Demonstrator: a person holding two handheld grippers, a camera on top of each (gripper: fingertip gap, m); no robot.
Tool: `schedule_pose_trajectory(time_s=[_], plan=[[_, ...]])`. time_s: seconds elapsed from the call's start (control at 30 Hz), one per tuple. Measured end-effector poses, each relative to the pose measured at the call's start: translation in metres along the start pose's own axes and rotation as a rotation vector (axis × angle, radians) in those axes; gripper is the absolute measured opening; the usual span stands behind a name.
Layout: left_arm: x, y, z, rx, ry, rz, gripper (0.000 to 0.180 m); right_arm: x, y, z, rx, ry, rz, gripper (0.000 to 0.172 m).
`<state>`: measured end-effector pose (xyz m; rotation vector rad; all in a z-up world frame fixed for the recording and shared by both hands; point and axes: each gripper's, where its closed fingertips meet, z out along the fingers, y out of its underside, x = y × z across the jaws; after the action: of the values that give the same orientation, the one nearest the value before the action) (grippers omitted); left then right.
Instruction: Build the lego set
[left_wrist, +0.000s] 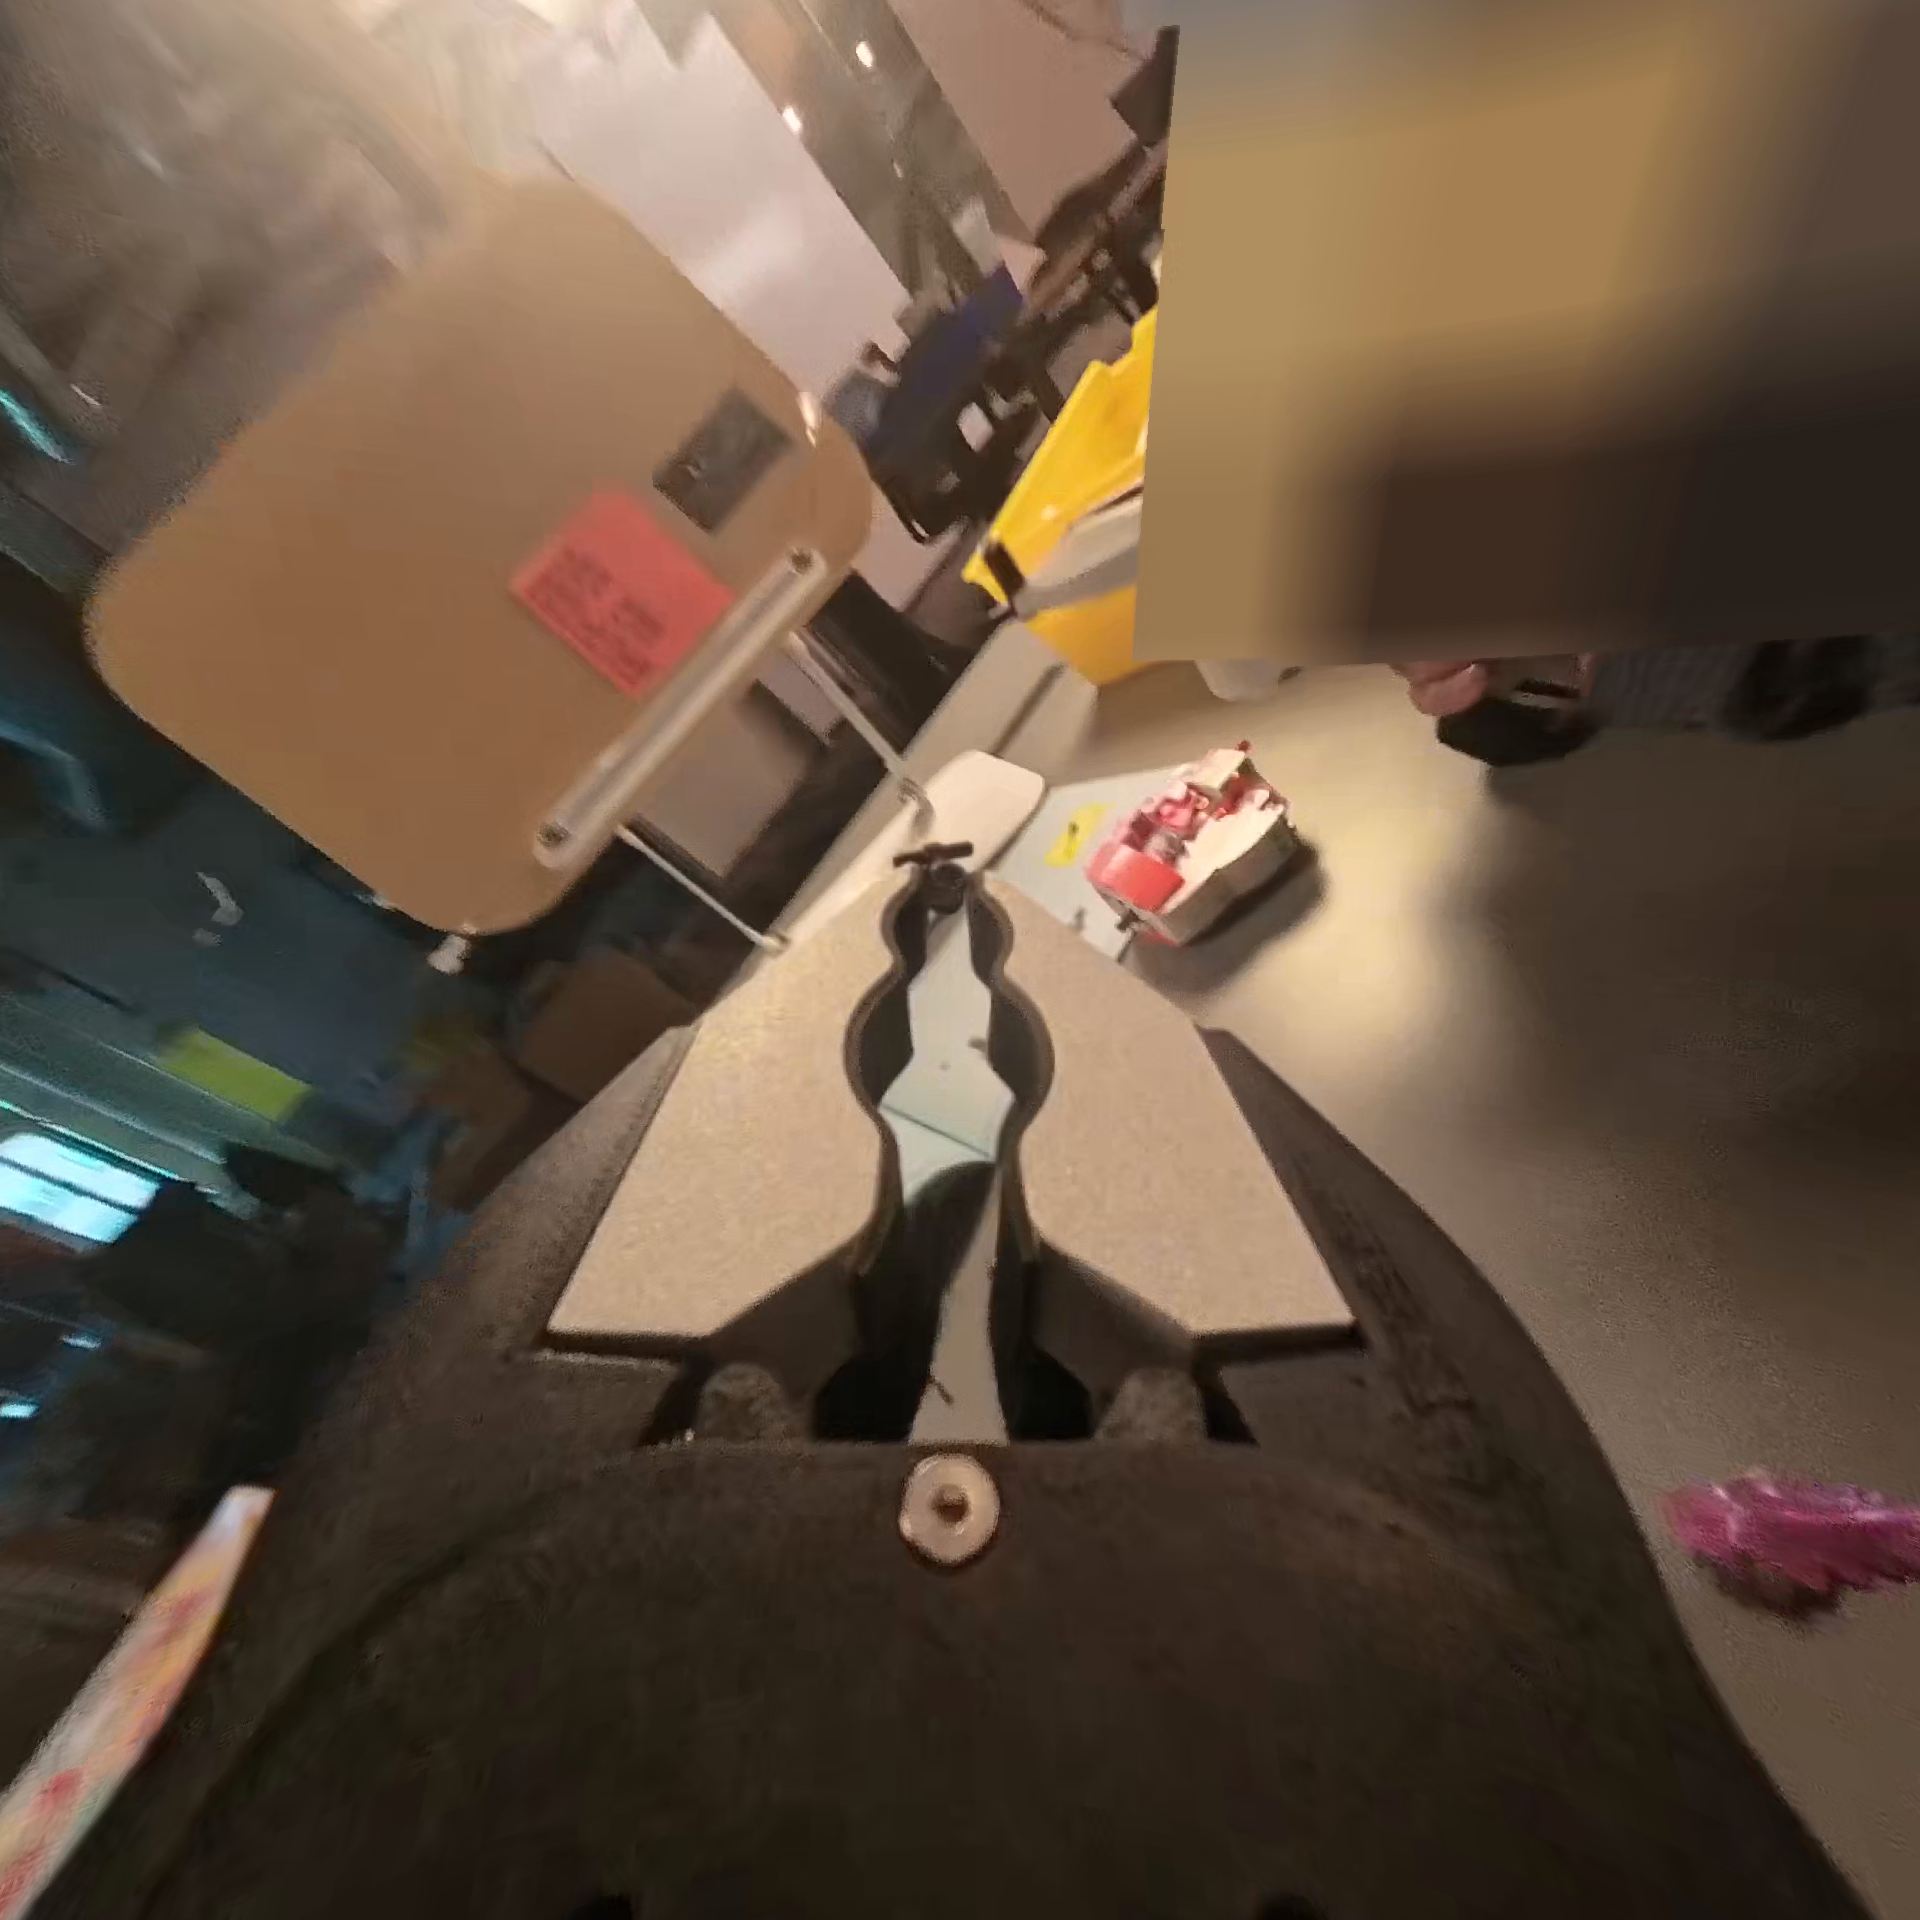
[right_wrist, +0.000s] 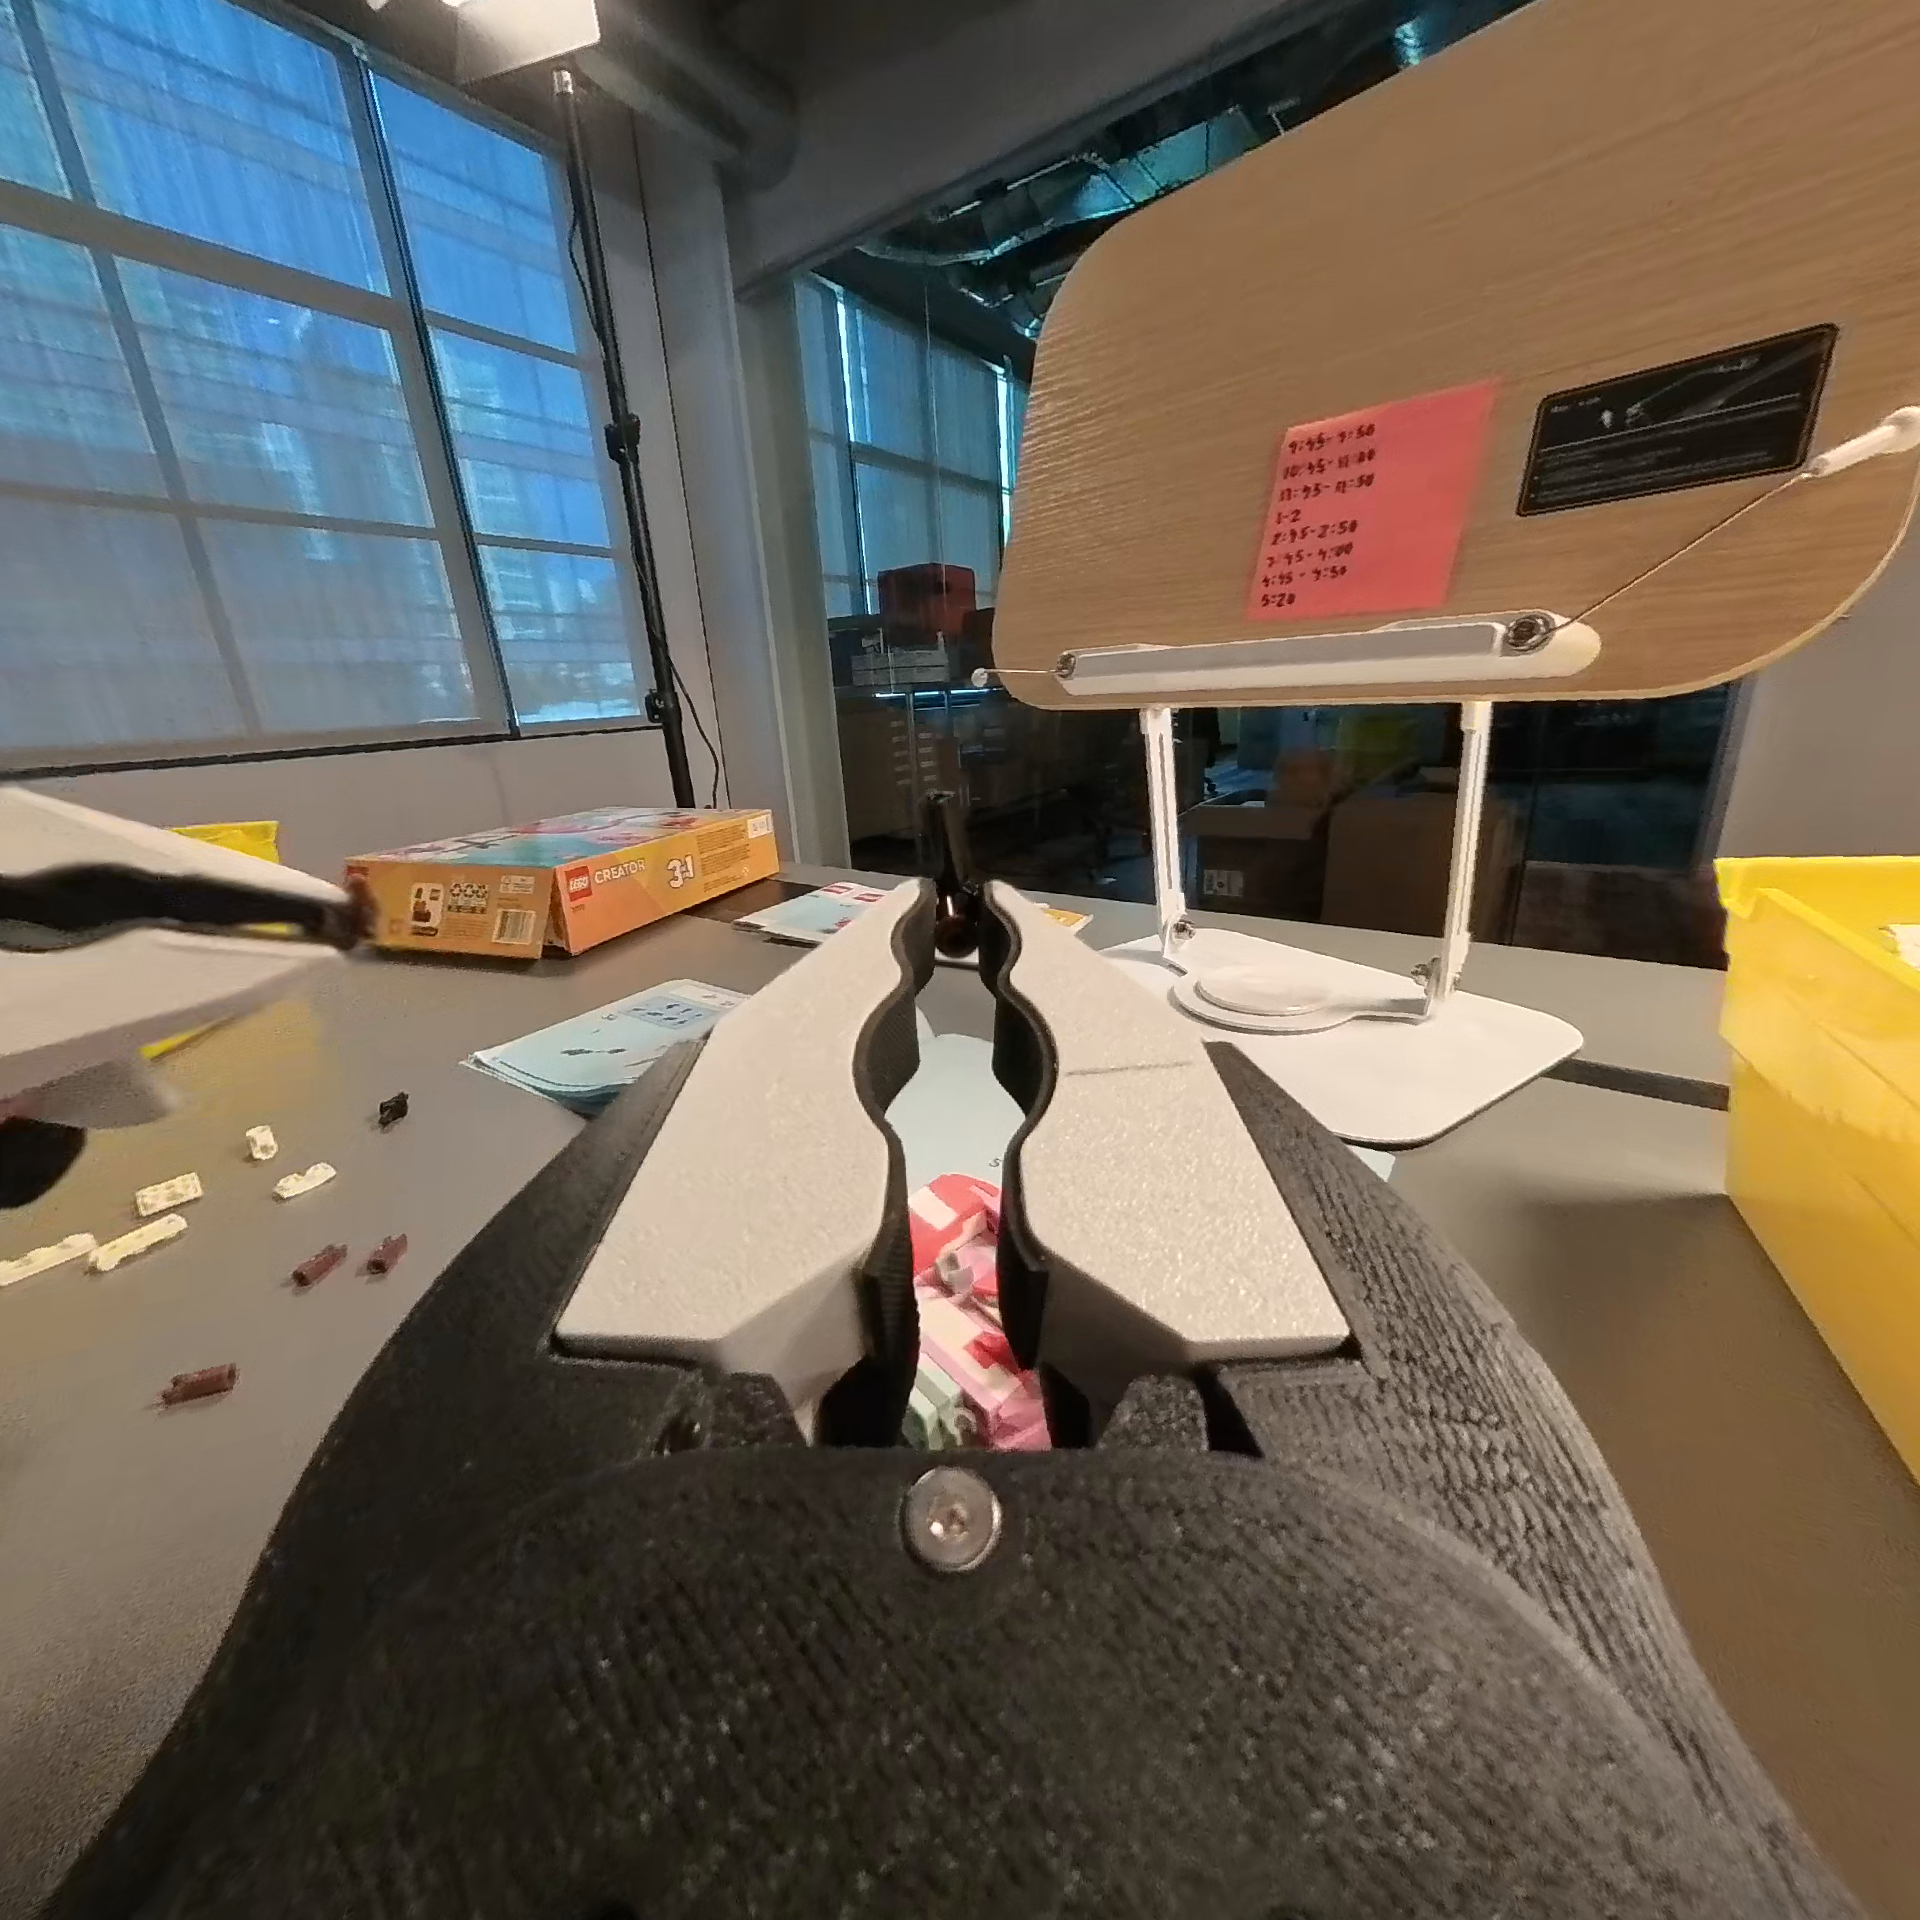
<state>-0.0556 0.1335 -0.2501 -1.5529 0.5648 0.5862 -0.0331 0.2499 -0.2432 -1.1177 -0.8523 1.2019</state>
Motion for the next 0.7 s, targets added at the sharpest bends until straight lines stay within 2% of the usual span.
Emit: schedule_pose_trajectory(time_s=[0.07, 0.13, 0.2, 0.3, 0.43, 0.53, 0.7], plan=[[-0.003, -0.008, -0.007, 0.030, -0.076, 0.071, 0.006, -0.001, 0.000, 0.000, -0.001, -0.004, -0.006, 0.006], [0.006, -0.007, -0.010, -0.001, -0.058, 0.120, 0.006, -0.001, 0.000, 0.001, -0.002, -0.005, -0.007, 0.006], [0.022, 0.008, -0.008, -0.122, 0.045, 0.125, 0.007, 0.000, 0.000, 0.001, 0.000, -0.002, -0.004, 0.006], [0.055, 0.043, -0.010, -0.385, 0.272, 0.099, 0.007, 0.001, 0.000, 0.001, 0.001, 0.002, 0.005, 0.006], [0.077, 0.063, -0.019, -0.582, 0.415, 0.130, 0.007, 0.003, -0.002, 0.000, 0.009, 0.008, 0.013, 0.006], [0.081, 0.067, -0.020, -0.657, 0.416, 0.161, 0.007, 0.005, -0.002, -0.001, 0.012, 0.014, 0.029, 0.006], [0.079, 0.071, -0.017, -0.687, 0.332, 0.139, 0.007, 0.005, -0.002, -0.001, 0.012, 0.014, 0.030, 0.006]])
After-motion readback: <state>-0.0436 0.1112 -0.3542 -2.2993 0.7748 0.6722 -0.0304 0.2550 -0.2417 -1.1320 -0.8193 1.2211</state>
